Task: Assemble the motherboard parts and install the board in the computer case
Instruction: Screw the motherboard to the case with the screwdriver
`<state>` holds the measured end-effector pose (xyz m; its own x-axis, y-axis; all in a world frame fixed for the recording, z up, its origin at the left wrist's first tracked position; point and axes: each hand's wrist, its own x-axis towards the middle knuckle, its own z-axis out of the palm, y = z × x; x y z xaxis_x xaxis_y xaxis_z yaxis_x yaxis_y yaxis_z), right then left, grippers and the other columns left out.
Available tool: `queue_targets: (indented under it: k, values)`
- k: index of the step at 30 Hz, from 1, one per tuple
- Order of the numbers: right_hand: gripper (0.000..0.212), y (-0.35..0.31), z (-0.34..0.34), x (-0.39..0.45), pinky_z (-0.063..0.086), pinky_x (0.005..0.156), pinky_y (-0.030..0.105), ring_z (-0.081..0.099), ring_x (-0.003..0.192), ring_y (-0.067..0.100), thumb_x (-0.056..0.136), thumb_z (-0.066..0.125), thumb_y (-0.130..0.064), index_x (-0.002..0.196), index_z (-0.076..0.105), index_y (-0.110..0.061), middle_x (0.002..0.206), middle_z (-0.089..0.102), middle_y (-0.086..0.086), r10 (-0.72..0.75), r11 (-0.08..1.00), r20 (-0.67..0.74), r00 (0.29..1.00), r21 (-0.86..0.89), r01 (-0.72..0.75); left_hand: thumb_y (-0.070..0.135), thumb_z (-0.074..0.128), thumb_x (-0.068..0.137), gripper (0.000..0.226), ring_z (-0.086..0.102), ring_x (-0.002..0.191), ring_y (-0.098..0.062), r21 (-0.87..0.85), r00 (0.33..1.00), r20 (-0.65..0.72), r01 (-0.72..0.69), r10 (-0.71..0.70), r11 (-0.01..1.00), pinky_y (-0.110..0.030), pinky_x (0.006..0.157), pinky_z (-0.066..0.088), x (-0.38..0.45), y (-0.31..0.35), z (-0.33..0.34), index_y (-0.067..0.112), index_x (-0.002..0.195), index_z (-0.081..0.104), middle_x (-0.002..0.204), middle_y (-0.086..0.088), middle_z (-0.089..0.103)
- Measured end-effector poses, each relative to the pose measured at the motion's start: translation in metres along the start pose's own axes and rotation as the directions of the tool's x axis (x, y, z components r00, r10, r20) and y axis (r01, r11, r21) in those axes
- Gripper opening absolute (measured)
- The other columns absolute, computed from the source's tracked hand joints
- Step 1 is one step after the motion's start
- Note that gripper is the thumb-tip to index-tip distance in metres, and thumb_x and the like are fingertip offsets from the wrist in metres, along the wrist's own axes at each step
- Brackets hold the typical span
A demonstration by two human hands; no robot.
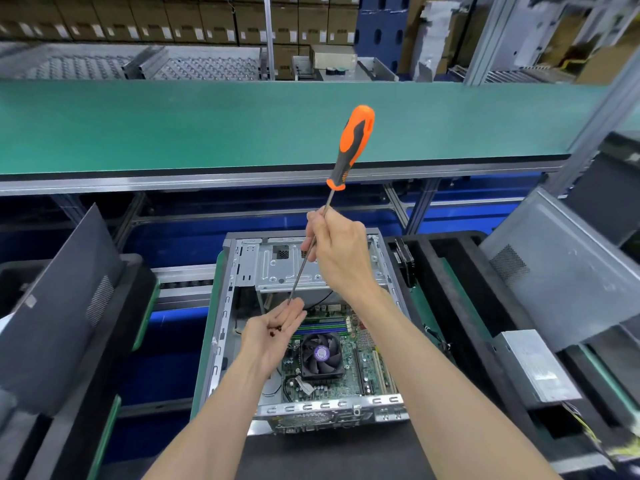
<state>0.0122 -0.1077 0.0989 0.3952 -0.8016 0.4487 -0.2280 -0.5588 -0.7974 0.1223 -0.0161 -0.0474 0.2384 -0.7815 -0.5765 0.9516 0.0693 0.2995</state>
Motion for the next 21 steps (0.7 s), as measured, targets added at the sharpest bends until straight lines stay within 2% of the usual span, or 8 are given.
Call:
queue_targets:
  k: [6, 10, 13, 16, 21]
  values:
    - [0.033, 0.003, 0.007, -0.004, 0.053, 0.053, 0.033, 0.06, 0.048, 0.009, 0.106, 0.042, -0.021, 0.077, 0.055, -0.015, 0.061, 0.066, -0.002, -0.005, 1.0, 0.038, 0.999, 0.003, 0.005, -0.019, 0.024, 0.074, 0.057, 0.057, 0.12, -0.047, -0.009, 0.997, 0.078, 0.028, -0.027, 1.0, -0.053, 0.097, 0.048, 0.003, 0.002, 0.001, -0.014, 0.125, 0.047, 0.125, -0.035, 0.059]
    - [0.033, 0.007, 0.011, -0.008, 0.054, 0.056, 0.033, 0.061, 0.051, 0.005, 0.106, 0.042, -0.022, 0.077, 0.055, -0.016, 0.062, 0.066, -0.001, 0.011, 1.0, 0.056, 0.998, -0.012, -0.01, -0.019, 0.017, 0.071, 0.063, 0.054, 0.123, -0.049, 0.019, 0.994, 0.105, 0.009, -0.011, 1.0, -0.053, 0.097, 0.047, 0.001, 0.002, 0.001, -0.017, 0.128, 0.045, 0.129, -0.037, 0.056]
    - [0.032, 0.008, 0.013, -0.011, 0.053, 0.056, 0.027, 0.061, 0.052, 0.004, 0.106, 0.042, -0.021, 0.076, 0.053, -0.021, 0.063, 0.067, -0.001, 0.02, 1.0, 0.058, 0.998, -0.013, -0.019, -0.019, 0.015, 0.07, 0.067, 0.051, 0.126, -0.049, 0.023, 0.994, 0.105, 0.0, -0.002, 1.0, -0.053, 0.097, 0.047, 0.001, 0.002, 0.003, -0.018, 0.131, 0.042, 0.13, -0.038, 0.054]
    - [0.033, 0.009, 0.014, -0.013, 0.05, 0.055, 0.022, 0.062, 0.052, 0.004, 0.106, 0.042, -0.021, 0.076, 0.055, -0.017, 0.063, 0.068, -0.001, 0.038, 0.999, 0.063, 0.997, 0.0, -0.039, -0.02, 0.015, 0.067, 0.07, 0.048, 0.128, -0.05, 0.029, 0.994, 0.11, -0.01, 0.007, 1.0, -0.055, 0.1, 0.045, 0.0, 0.002, 0.004, -0.02, 0.133, 0.039, 0.132, -0.04, 0.052]
    - [0.034, 0.009, 0.014, -0.014, 0.053, 0.057, 0.03, 0.062, 0.052, 0.01, 0.106, 0.042, -0.019, 0.079, 0.058, -0.007, 0.065, 0.069, 0.002, 0.068, 0.997, 0.064, 0.996, 0.034, -0.071, -0.021, 0.015, 0.066, 0.071, 0.047, 0.128, -0.054, 0.008, 0.989, 0.147, 0.0, -0.001, 1.0, -0.056, 0.11, 0.037, -0.003, 0.002, 0.006, -0.021, 0.134, 0.036, 0.134, -0.042, 0.048]
